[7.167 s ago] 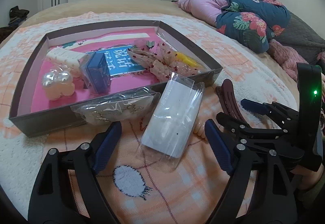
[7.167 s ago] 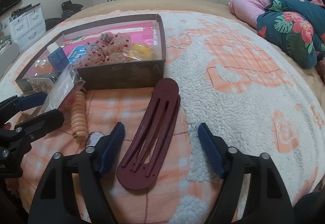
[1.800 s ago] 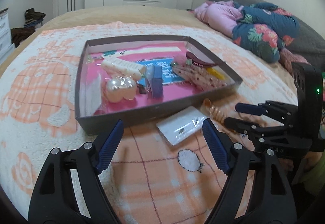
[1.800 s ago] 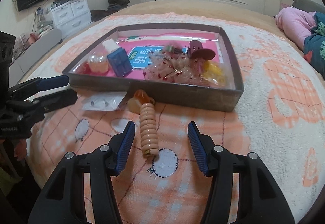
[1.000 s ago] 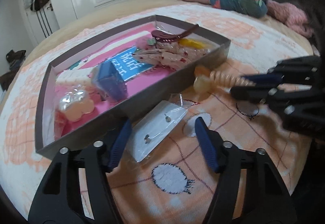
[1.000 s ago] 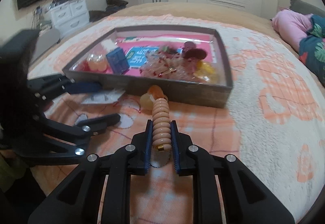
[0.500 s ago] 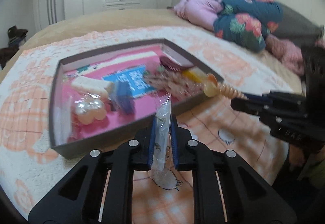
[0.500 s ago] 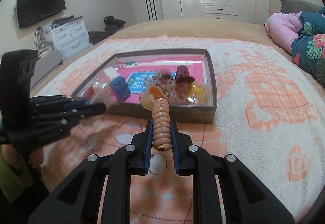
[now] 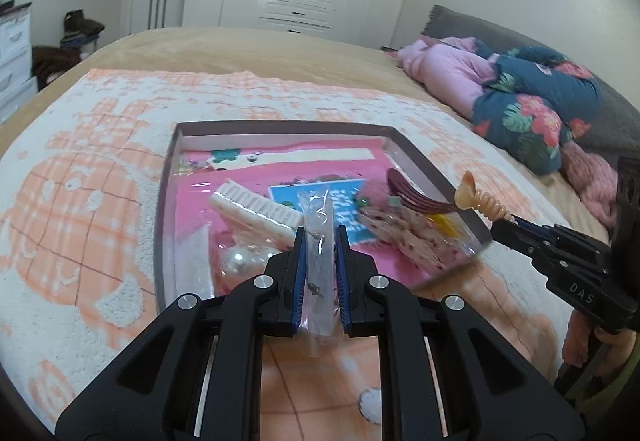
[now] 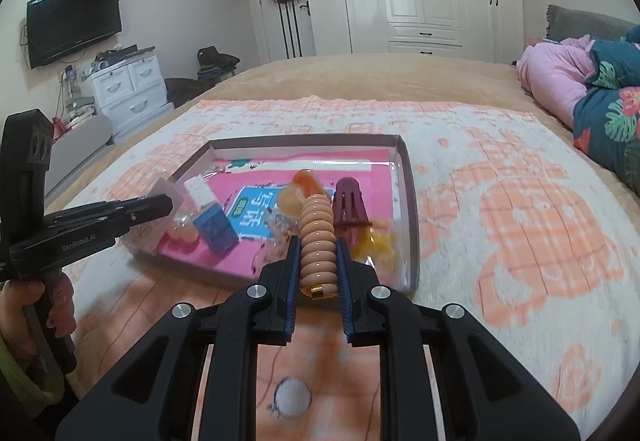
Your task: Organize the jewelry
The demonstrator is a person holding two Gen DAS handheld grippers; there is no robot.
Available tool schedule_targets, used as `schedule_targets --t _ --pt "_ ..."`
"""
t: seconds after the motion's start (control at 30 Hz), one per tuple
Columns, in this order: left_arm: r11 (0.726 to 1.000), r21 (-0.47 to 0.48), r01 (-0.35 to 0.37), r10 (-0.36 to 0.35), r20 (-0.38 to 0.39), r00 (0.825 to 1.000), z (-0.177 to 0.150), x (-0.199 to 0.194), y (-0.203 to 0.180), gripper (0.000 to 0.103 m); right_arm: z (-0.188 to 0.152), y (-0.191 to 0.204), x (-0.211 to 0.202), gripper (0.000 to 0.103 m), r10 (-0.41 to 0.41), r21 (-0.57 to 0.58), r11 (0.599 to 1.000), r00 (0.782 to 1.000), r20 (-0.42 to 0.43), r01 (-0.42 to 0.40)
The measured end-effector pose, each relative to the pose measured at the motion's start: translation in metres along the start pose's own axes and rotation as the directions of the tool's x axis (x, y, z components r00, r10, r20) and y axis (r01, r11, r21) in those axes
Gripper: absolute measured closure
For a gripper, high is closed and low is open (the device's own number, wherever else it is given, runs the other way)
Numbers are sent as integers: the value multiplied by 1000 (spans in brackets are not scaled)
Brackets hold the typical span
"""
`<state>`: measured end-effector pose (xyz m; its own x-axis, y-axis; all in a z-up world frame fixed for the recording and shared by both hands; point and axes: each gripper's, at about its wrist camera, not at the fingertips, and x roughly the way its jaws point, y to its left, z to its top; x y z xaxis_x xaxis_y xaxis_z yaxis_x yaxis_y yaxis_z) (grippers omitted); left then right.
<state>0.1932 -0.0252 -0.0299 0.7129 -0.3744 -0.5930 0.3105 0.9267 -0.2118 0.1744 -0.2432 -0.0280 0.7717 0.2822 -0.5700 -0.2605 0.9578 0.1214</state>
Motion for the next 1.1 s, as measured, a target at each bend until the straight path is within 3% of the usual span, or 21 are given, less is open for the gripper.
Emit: schedule_targets --t 0.47,0.8,1.1 --pt "999 3 -45 45 31 999 7 14 8 91 3 6 57 85 -21 1 1000 996 -86 21" --pt "999 7 -50 49 45 998 7 12 9 63 2 4 41 62 -12 23 1000 999 -32 13" --pt "999 6 -49 48 85 995 5 -10 4 46 -1 -1 6 40 -8 64 998 1000 29 6"
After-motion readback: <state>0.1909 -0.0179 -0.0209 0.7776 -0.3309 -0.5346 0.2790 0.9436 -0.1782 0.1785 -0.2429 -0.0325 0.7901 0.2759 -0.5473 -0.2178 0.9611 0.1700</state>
